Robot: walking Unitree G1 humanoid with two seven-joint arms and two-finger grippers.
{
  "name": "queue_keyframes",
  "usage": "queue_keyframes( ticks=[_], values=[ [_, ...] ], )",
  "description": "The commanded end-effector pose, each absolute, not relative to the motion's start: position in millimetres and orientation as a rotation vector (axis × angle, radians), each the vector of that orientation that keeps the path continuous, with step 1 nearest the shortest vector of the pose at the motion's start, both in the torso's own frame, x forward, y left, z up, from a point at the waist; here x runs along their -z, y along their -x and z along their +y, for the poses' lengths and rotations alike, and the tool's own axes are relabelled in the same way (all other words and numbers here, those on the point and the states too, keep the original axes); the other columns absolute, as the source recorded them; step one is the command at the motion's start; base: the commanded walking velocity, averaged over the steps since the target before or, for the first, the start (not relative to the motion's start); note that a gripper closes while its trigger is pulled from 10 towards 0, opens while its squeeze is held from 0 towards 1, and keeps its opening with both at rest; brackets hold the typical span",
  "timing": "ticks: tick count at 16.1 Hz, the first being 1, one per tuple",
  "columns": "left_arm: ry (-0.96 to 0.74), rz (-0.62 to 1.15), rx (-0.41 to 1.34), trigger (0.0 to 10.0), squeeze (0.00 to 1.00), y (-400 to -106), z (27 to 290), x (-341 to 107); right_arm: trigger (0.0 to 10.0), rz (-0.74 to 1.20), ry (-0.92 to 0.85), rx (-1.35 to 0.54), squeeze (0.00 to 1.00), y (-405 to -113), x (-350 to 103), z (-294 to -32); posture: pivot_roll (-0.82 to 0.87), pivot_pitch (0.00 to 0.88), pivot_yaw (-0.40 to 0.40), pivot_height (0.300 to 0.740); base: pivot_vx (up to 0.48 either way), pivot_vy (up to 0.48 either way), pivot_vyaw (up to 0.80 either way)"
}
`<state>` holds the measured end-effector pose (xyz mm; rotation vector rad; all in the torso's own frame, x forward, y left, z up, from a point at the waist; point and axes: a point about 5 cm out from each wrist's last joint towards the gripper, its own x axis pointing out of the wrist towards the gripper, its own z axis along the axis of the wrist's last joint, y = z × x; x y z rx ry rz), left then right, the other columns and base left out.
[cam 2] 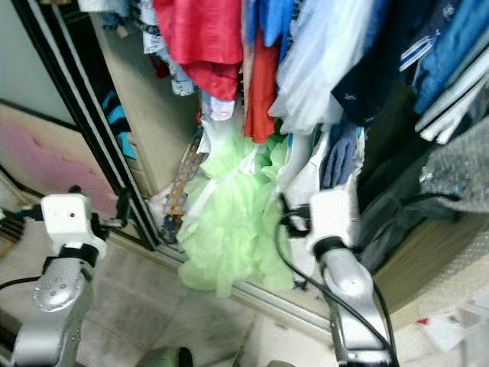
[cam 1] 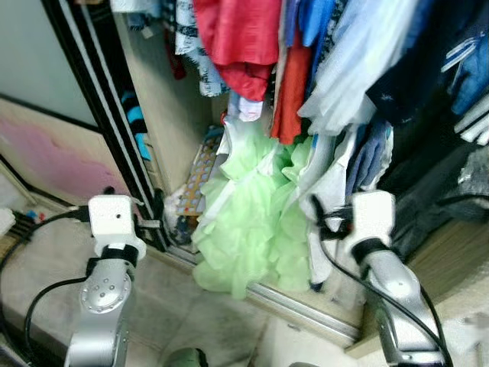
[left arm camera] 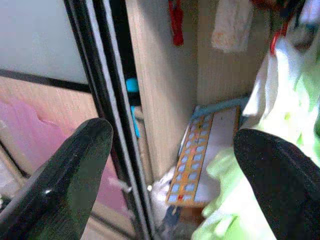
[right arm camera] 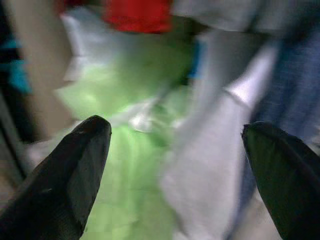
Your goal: Clean up the room
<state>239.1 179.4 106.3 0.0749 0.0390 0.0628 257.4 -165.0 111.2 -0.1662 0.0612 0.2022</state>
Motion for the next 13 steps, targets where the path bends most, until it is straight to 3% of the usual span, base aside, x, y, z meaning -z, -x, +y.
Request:
queue_keyframes(
  ticks=[1,3,5,9,13],
  values=[
    [-0.086,0.043,-0.047,10.0,0.00,-245,180,-106,10.0,0.064,0.207,-0.245,0.00,-261,-112,-160,-0.13,0.000,0.103,0.740,0.000,0.000,0.00],
    [-0.087,-0.001,0.024,10.0,0.00,-259,169,-122,10.0,0.016,0.219,-0.303,0.00,-273,-128,-156,-0.15,0.000,0.126,0.740,0.000,0.000,0.00],
    [-0.087,0.000,0.027,10.0,0.00,-262,168,-116,10.0,0.034,0.126,-0.200,0.00,-281,-120,-162,-0.13,0.000,0.090,0.740,0.000,0.000,0.00],
    [-0.087,0.013,-0.084,10.0,0.00,-250,186,-113,10.0,0.066,0.034,0.001,0.00,-261,-104,-172,-0.10,0.000,0.051,0.740,0.000,0.000,0.00],
    [-0.074,0.030,-0.093,10.0,0.00,-241,181,-109,10.0,0.061,0.068,-0.003,0.00,-265,-107,-177,-0.07,0.000,0.013,0.740,0.000,0.000,0.00]
  ],
)
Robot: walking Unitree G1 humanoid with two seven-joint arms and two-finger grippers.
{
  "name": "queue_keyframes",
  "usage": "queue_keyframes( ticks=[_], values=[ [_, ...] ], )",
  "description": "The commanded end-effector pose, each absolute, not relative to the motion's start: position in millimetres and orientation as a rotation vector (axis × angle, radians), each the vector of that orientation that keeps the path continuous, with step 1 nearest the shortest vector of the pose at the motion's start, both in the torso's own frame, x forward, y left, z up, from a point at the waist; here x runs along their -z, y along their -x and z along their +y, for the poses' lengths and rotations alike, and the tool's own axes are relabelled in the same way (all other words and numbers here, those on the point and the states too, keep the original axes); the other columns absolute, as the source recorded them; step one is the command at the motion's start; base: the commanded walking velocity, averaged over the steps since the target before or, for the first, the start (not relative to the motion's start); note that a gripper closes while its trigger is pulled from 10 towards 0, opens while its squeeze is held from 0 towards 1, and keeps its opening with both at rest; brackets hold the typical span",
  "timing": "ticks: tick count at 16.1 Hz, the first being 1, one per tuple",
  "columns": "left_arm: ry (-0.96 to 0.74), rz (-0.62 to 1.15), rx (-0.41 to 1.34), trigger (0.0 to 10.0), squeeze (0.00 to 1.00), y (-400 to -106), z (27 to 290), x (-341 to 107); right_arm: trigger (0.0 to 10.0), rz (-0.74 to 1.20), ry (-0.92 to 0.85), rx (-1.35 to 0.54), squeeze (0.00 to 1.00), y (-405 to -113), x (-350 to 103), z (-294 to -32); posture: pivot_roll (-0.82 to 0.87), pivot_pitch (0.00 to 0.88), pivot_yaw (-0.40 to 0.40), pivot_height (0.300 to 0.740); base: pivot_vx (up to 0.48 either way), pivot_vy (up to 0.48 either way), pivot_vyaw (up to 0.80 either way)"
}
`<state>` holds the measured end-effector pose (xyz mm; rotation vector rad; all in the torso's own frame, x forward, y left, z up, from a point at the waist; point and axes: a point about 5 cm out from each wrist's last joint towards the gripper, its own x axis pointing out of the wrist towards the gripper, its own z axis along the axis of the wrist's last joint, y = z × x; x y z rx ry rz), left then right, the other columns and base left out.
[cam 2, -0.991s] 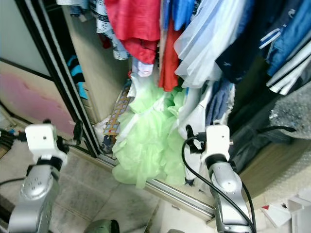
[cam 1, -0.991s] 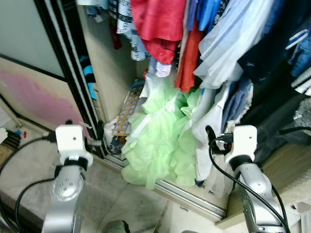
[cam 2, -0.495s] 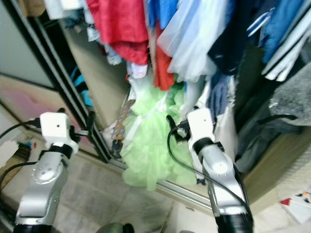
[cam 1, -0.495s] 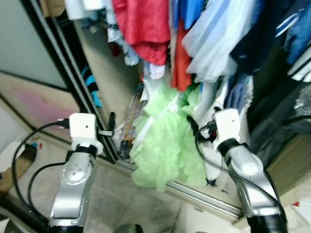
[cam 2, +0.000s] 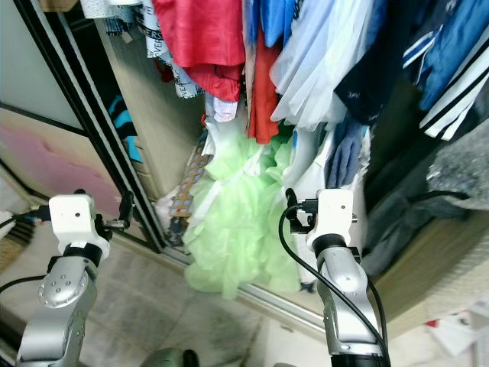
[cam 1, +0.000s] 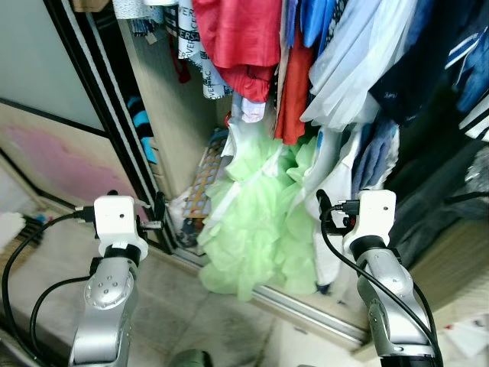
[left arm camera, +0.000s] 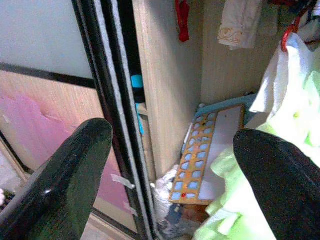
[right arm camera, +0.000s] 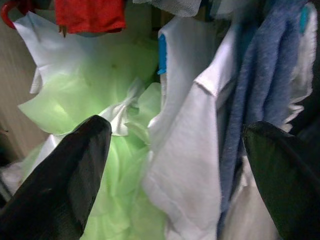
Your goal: Clean up the room
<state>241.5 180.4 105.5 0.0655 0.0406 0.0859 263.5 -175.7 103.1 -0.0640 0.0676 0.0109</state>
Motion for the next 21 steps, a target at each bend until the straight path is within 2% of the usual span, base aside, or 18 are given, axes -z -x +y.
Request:
queue_keyframes(
  ticks=[1,3,10,15,21],
  values=[
    [-0.069,0.035,-0.103,10.0,0.00,-238,181,-108,10.0,0.063,0.082,-0.006,0.00,-265,-107,-177,-0.07,0.000,0.007,0.740,0.000,0.000,0.00],
    [-0.059,0.051,-0.117,10.0,0.00,-232,179,-103,10.0,0.083,0.098,-0.020,0.00,-267,-105,-175,-0.07,0.000,0.000,0.740,0.000,0.000,0.28],
    [-0.052,0.006,-0.095,10.0,0.00,-242,174,-111,10.0,0.067,0.091,-0.029,0.00,-283,-109,-168,-0.06,0.000,-0.013,0.740,0.000,0.000,0.80],
    [-0.051,0.053,-0.139,10.0,0.00,-238,170,-105,10.0,0.061,0.095,-0.042,0.00,-285,-109,-165,-0.06,0.000,-0.013,0.740,0.000,0.000,0.80],
    [-0.010,0.024,-0.131,10.0,0.00,-237,170,-106,10.0,0.067,0.102,-0.063,0.00,-289,-107,-161,-0.05,0.000,-0.025,0.740,0.000,0.000,0.80]
  ],
)
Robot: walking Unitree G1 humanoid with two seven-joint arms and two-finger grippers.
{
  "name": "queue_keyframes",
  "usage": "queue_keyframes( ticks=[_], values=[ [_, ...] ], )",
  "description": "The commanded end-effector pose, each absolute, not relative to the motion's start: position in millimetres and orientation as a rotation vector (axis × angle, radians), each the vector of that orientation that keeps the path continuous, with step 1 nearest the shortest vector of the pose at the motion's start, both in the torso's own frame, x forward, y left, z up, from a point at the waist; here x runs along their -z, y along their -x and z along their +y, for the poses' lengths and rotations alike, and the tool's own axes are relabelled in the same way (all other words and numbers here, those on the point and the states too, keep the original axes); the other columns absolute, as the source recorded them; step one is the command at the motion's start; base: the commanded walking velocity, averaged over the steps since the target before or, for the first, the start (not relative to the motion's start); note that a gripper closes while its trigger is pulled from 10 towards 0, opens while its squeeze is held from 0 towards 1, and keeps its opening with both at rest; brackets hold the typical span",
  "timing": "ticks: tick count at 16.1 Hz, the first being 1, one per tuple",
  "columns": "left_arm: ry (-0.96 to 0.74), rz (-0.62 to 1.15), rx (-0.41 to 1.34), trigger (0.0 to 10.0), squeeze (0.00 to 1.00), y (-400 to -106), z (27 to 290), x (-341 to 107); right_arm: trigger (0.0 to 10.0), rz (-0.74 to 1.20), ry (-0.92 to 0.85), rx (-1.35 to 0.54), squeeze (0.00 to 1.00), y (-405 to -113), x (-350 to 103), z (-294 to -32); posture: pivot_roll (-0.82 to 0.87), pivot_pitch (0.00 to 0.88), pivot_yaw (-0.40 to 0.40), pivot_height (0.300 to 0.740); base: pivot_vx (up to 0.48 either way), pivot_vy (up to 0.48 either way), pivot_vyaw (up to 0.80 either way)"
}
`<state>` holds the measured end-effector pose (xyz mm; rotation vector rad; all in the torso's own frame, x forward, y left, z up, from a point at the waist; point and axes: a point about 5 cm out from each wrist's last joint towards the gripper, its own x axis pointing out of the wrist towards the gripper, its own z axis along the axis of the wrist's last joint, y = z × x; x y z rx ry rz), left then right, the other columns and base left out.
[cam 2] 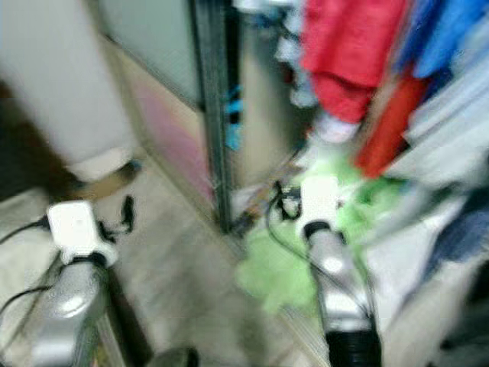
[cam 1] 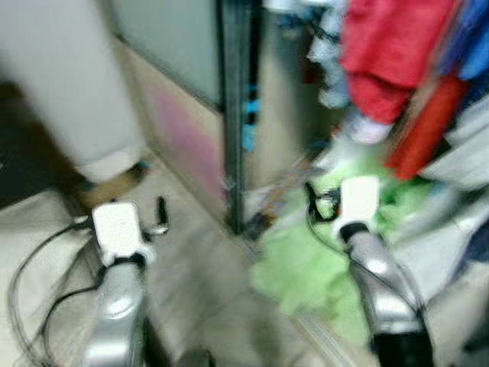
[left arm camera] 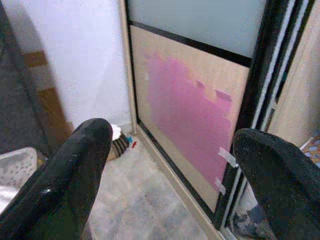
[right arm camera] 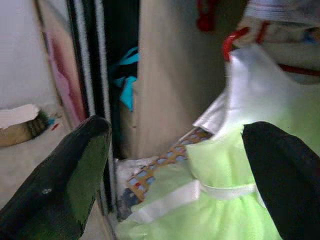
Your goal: Clean up the room
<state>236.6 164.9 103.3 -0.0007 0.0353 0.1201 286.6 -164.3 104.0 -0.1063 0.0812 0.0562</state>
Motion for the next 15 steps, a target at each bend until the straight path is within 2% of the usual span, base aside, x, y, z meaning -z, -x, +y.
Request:
queue_keyframes(
  ticks=[1,9,14,15],
  values=[
    [-0.020,0.003,-0.135,10.0,0.00,-238,170,-108,10.0,0.060,0.103,-0.065,0.00,-291,-108,-159,-0.05,0.000,-0.025,0.740,0.000,0.000,0.50],
    [-0.004,0.001,-0.119,10.0,0.00,-244,166,-109,10.0,0.034,0.103,-0.053,0.00,-293,-112,-159,-0.08,0.000,-0.007,0.740,0.000,0.000,0.00],
    [-0.007,-0.016,-0.139,10.0,0.00,-243,167,-111,10.0,0.055,0.156,-0.090,0.00,-294,-109,-152,-0.07,0.000,-0.015,0.740,0.000,0.000,0.00],
    [-0.006,-0.014,-0.144,10.0,0.00,-243,168,-111,10.0,0.035,0.133,-0.147,0.00,-294,-111,-147,-0.07,0.000,-0.018,0.740,0.000,0.000,0.00]
  ],
)
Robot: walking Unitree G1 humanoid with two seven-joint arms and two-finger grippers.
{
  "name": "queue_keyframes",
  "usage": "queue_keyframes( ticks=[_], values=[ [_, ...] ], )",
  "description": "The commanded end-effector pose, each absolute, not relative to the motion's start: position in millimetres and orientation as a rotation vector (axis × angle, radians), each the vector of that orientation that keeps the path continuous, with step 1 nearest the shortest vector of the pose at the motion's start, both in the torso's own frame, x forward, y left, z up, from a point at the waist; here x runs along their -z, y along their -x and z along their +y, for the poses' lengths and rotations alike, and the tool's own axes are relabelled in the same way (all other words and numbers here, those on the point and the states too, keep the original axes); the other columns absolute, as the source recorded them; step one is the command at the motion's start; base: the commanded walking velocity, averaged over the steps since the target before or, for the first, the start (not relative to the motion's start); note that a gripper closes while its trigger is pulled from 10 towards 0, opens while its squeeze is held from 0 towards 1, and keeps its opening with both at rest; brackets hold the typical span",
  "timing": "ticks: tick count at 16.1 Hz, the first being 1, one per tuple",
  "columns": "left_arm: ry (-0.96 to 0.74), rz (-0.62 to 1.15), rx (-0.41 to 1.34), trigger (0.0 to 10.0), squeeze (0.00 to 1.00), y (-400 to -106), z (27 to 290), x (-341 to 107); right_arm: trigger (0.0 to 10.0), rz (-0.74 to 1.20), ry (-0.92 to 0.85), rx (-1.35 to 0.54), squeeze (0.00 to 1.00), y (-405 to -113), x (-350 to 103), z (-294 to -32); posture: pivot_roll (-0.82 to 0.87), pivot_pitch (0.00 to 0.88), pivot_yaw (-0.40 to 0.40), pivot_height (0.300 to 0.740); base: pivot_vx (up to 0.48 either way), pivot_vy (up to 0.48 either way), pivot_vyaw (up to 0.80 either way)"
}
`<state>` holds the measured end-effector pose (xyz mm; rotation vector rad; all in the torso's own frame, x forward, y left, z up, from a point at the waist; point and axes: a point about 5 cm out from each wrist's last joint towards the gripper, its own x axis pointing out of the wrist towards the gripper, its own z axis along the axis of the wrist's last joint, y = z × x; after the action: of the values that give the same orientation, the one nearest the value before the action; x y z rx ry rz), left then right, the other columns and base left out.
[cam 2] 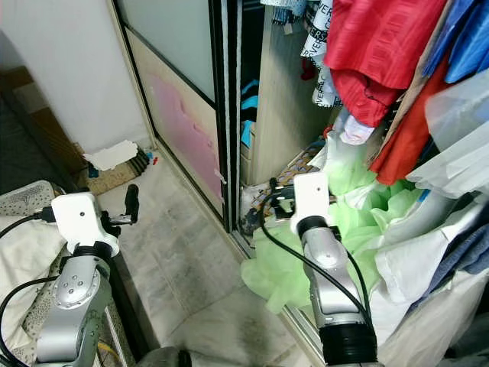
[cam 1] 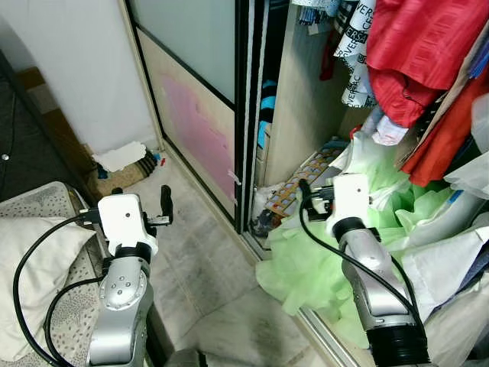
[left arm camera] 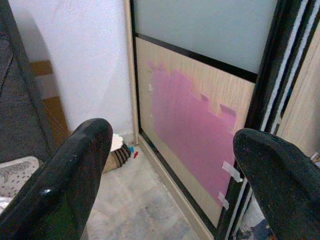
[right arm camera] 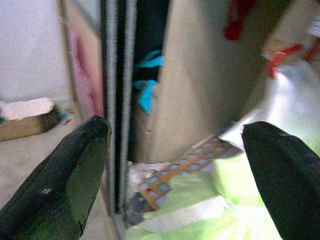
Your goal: Clean up the room
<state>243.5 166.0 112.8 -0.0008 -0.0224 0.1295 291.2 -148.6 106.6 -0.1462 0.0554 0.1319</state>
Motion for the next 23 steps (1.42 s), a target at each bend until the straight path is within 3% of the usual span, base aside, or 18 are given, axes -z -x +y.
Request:
queue_keyframes(
  ticks=[1,5,13,18,20,23],
  values=[
    [-0.005,-0.012,-0.144,10.0,0.00,-243,168,-111,10.0,0.032,0.157,-0.159,0.00,-293,-112,-145,-0.06,0.000,-0.021,0.740,0.000,0.000,0.00],
    [-0.020,-0.015,-0.124,10.0,0.00,-244,165,-111,10.0,0.069,0.129,-0.154,0.00,-294,-108,-147,-0.06,0.000,-0.023,0.740,0.000,0.000,0.00],
    [0.014,-0.023,-0.110,10.0,0.00,-244,164,-111,10.0,0.068,0.112,-0.197,0.00,-294,-108,-142,-0.06,0.000,-0.024,0.740,0.000,-0.392,0.00],
    [0.020,0.040,-0.180,10.0,0.00,-243,171,-107,10.0,0.068,0.111,-0.215,0.00,-296,-108,-138,-0.06,0.000,-0.014,0.740,0.000,0.000,0.00],
    [0.083,0.039,-0.099,10.0,0.00,-241,168,-105,10.0,0.062,0.100,-0.216,0.00,-297,-109,-138,-0.06,0.000,-0.014,0.740,0.000,0.000,0.00],
    [0.017,0.022,-0.165,10.0,0.00,-238,173,-106,10.0,0.022,0.117,-0.241,0.00,-299,-115,-133,-0.06,0.000,-0.021,0.740,0.000,0.000,0.53]
  ],
)
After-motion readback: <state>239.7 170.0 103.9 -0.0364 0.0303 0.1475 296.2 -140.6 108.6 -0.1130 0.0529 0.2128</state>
